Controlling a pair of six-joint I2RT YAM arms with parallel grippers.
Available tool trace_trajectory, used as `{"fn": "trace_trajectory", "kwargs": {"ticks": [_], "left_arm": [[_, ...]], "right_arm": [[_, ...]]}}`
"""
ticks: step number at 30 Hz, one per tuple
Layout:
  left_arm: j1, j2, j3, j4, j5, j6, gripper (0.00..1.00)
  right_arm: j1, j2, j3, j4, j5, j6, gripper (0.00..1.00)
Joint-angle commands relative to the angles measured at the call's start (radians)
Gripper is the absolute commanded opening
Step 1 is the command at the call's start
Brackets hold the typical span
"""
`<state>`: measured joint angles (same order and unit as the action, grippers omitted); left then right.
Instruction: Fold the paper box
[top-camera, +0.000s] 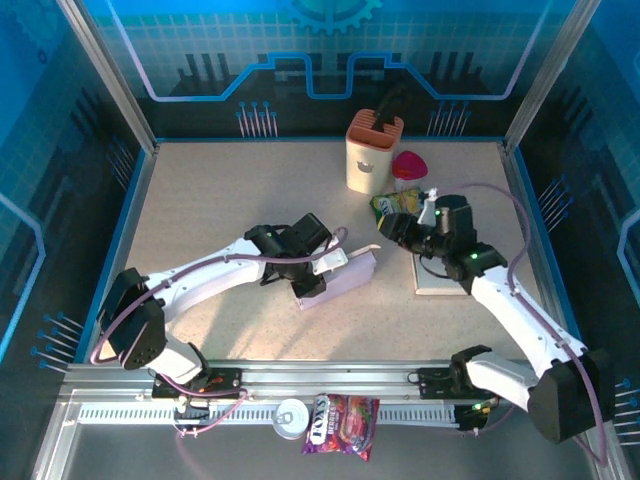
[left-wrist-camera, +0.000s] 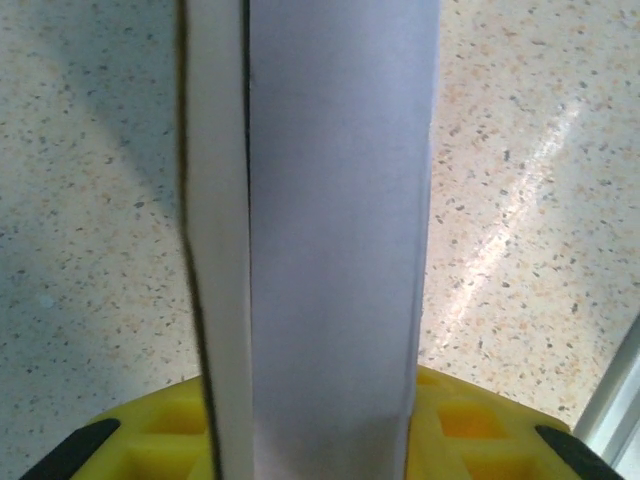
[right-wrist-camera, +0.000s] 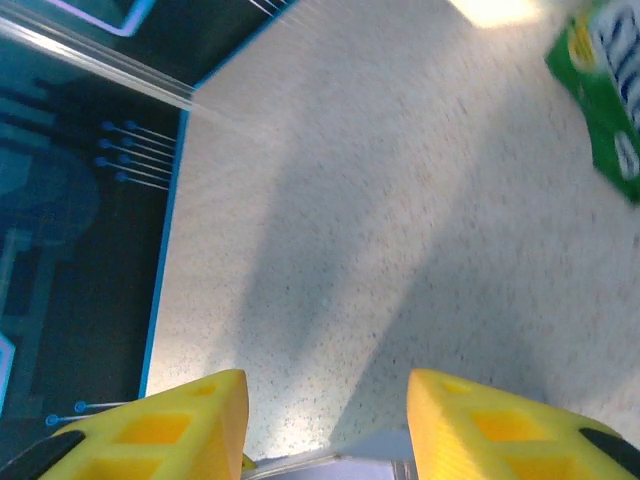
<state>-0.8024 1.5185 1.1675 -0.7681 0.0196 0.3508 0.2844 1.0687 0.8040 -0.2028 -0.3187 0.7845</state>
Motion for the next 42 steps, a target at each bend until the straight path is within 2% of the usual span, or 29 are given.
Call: {"fn": "trace_trajectory", "kwargs": {"ticks": [1, 3, 6, 11, 14, 19, 24, 42], "left_arm": [[0.008, -0.038, -0.011, -0.052, 0.063, 0.039, 0.29], [0.009, -0.039, -0.009, -0.06, 0.067, 0.045, 0.31], [0.01, -0.043, -0.006, -0.075, 0.082, 0.059, 0.31], [0.014, -0.047, -0.014, -0.08, 0.085, 0.074, 0.32], [0.014, -0.04, -0.014, -0.08, 0.086, 0.075, 0.32], [0.013, -0.036, -0.015, -0.081, 0.082, 0.074, 0.32], [0.014, -0.035, -0.016, -0.079, 0.078, 0.074, 0.32], [0.016, -0.026, -0.011, -0.077, 0.074, 0.068, 0.32]], "right_arm": [[-0.062, 0.002, 0.032, -0.072, -0.218, -0.305, 0.47], [-0.062, 0.041, 0.066, -0.117, -0.271, -0.394, 0.48], [-0.047, 0.082, 0.098, -0.186, -0.261, -0.492, 0.51], [-0.032, 0.092, 0.089, -0.215, -0.265, -0.565, 0.54], [0.004, 0.125, 0.109, -0.27, -0.219, -0.597, 0.53], [0.038, 0.129, 0.098, -0.285, -0.145, -0.599, 0.51], [0.057, 0.141, 0.104, -0.287, -0.163, -0.603, 0.5], [0.108, 0.105, 0.092, -0.331, -0.129, -0.601, 0.34]]}}
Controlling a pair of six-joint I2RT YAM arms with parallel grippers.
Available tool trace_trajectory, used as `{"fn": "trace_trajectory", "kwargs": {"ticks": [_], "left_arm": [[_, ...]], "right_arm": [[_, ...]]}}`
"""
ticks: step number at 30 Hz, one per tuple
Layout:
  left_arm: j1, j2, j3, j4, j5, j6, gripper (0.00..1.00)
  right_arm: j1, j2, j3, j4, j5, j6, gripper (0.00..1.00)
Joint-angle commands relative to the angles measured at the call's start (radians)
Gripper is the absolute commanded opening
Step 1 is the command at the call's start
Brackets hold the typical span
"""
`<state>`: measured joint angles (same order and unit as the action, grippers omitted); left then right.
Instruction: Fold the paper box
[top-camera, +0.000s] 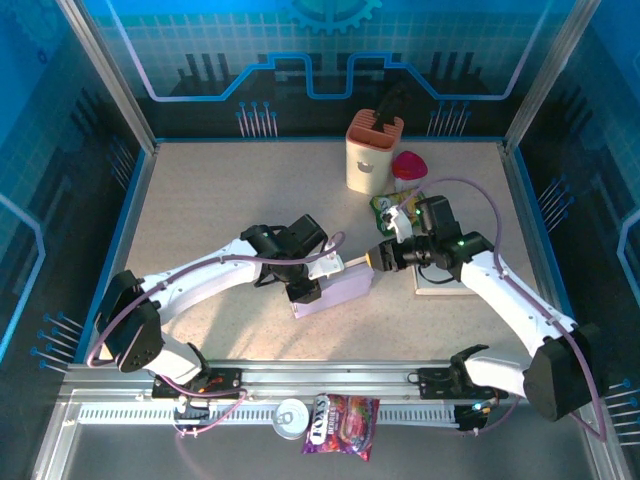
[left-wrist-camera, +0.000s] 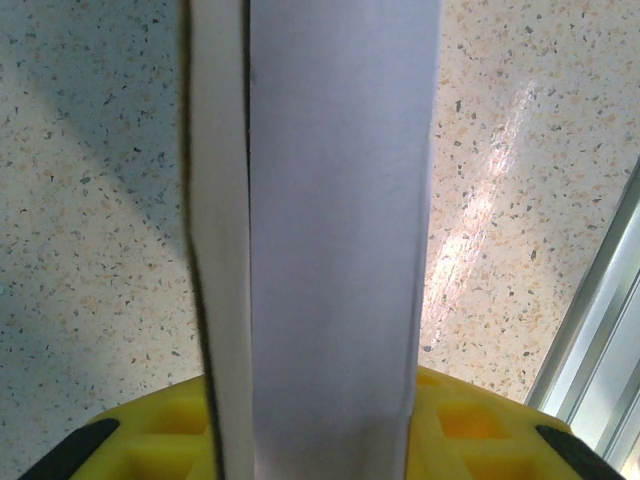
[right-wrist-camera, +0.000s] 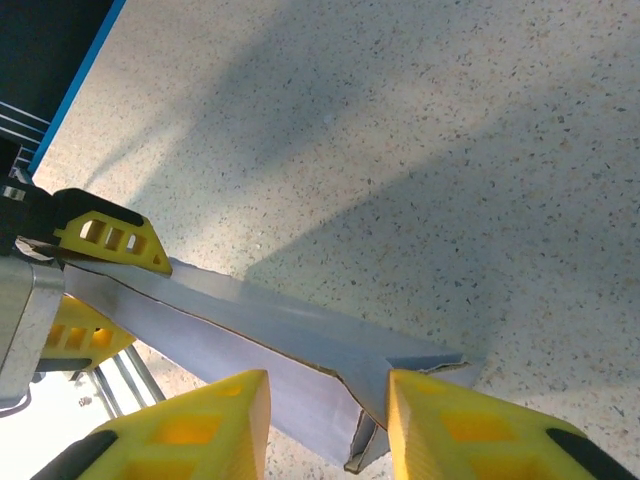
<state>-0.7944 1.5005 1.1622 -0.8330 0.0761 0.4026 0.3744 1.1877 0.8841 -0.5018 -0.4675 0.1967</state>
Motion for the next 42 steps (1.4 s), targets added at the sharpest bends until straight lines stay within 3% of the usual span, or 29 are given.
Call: {"fn": "trace_trajectory", "kwargs": {"ticks": [1, 30, 42], "left_arm": [[0.007, -0.007, -0.006, -0.012, 0.016, 0.016, 0.32], [0.009, -0.003, 0.002, -0.012, 0.016, 0.016, 0.32], [0.008, -0.001, 0.004, -0.009, 0.011, 0.009, 0.32]], "right_arm": [[0.022, -0.016, 0.013, -0.036, 0.026, -0.016, 0.33], [0.089, -0.017, 0.036, -0.075, 0.196, -0.028, 0.14], [0.177, -0.038, 0.026, -0.058, 0.361, 0.018, 0.0]]}}
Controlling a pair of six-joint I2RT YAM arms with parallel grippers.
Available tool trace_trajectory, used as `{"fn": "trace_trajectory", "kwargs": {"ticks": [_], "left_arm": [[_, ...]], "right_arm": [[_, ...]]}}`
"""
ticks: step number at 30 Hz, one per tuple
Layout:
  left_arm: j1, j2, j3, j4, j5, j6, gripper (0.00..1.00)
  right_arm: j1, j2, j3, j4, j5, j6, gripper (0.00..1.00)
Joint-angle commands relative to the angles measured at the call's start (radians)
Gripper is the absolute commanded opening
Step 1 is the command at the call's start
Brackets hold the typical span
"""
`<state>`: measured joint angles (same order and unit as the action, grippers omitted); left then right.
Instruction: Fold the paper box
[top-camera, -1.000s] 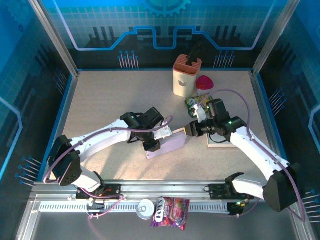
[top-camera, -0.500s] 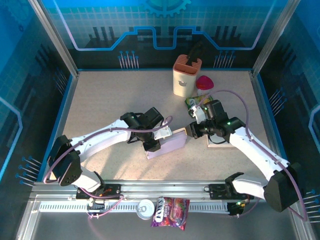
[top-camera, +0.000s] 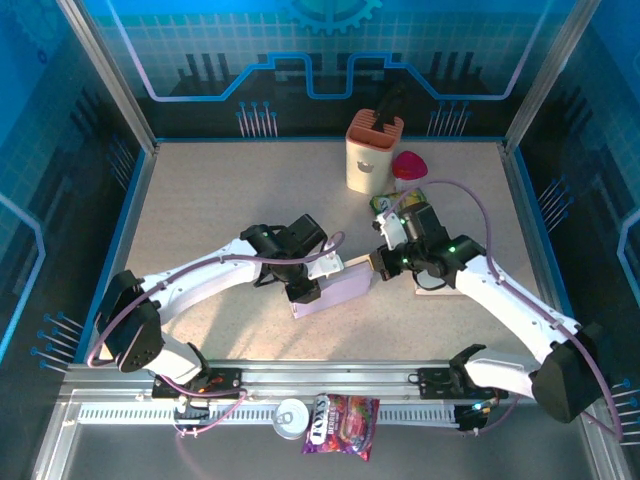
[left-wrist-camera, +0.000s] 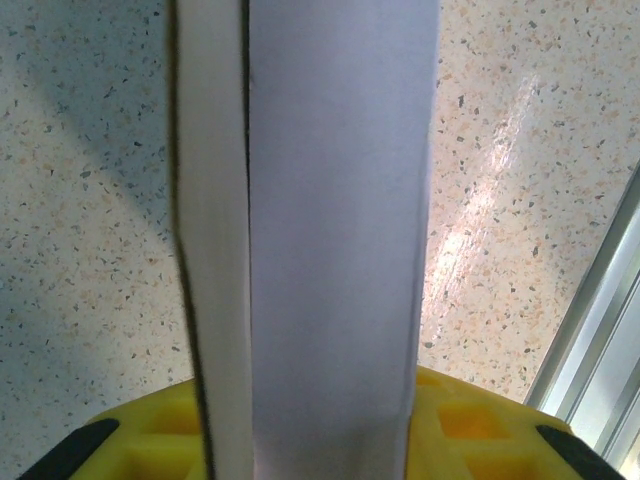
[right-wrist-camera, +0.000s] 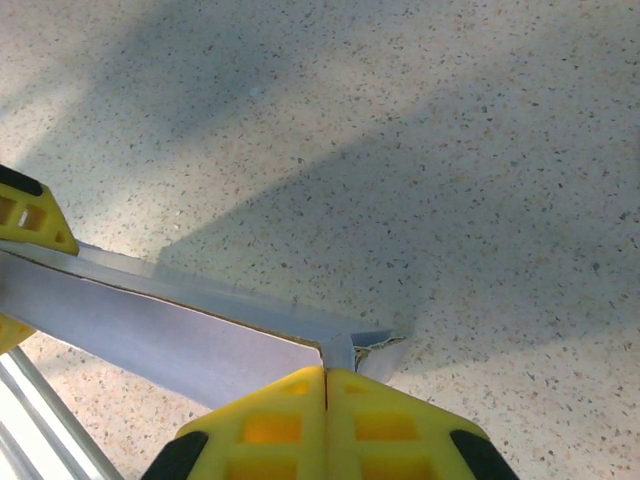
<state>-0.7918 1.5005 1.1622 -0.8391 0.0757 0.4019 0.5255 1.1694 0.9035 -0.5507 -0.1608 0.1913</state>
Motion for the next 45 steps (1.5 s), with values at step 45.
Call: {"fn": "trace_trajectory", "kwargs": {"ticks": [45], "left_arm": [[0.024, 0.026, 0.031, 0.024, 0.0, -0.028, 0.3]], "right_arm": [[0.163, -0.133, -0.105, 0.081, 0.257, 0.27, 0.0]]}}
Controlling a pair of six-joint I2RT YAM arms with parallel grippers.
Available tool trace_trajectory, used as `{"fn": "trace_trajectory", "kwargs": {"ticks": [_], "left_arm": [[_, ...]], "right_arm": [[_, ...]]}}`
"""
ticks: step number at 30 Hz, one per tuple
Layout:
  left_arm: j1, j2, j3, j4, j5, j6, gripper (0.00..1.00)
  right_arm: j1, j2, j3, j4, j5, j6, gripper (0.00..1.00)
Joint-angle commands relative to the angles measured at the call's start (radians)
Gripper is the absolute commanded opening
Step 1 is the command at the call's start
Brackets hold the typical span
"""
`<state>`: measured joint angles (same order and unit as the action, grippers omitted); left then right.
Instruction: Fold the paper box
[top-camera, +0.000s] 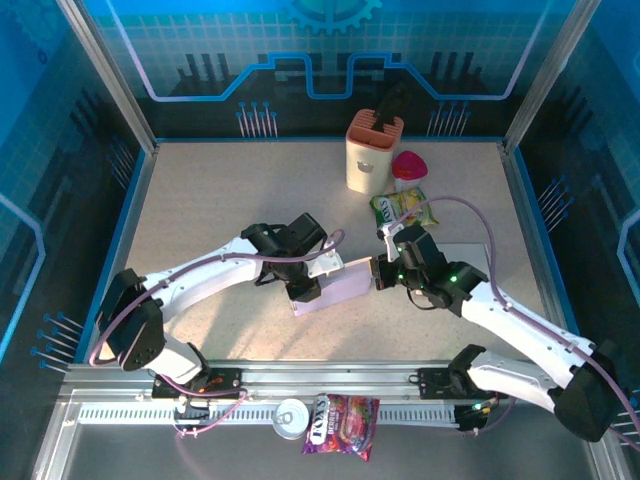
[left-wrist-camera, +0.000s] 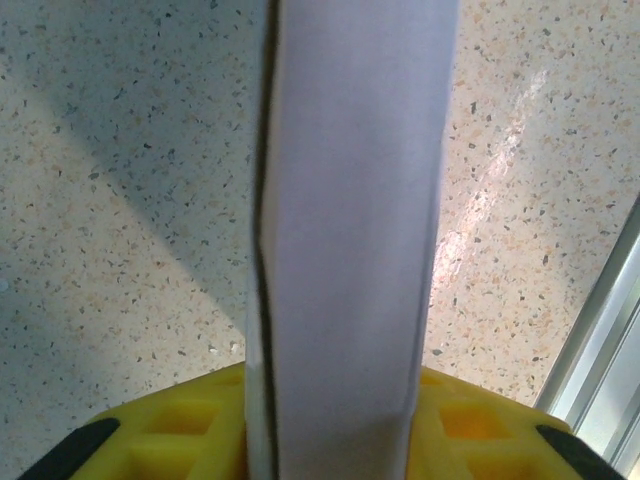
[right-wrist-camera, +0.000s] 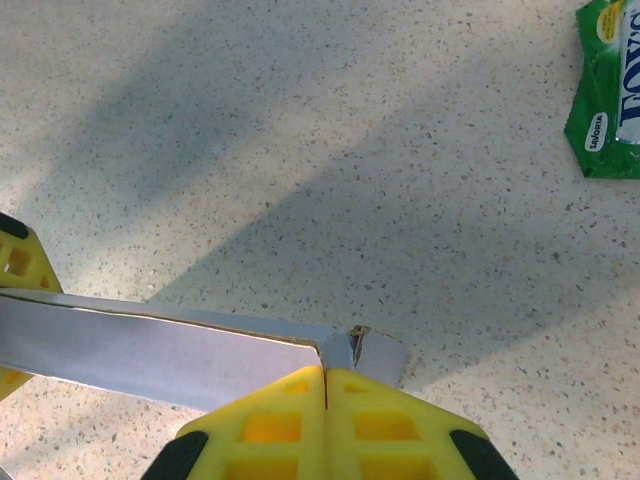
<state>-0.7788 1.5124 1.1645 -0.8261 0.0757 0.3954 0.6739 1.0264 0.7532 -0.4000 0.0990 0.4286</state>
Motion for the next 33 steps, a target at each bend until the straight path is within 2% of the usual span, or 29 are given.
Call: {"fn": "trace_trajectory", "kwargs": {"ticks": [1, 13, 28, 33], "left_arm": [[0.011, 0.016, 0.032, 0.012, 0.0, -0.022, 0.29], [0.012, 0.019, 0.035, 0.011, -0.002, -0.023, 0.28], [0.01, 0.017, 0.037, 0.024, 0.005, -0.028, 0.34], [0.01, 0.016, 0.037, 0.013, 0.0, -0.021, 0.3]], "right_arm": [[0.015, 0.015, 0.051, -0.075, -0.006, 0.042, 0.0], [-0.016, 0.041, 0.062, -0.058, -0.065, 0.117, 0.0], [-0.052, 0.067, 0.118, -0.091, -0.109, 0.195, 0.0], [-0.051, 0.068, 0.105, -0.087, -0.075, 0.149, 0.0]]}}
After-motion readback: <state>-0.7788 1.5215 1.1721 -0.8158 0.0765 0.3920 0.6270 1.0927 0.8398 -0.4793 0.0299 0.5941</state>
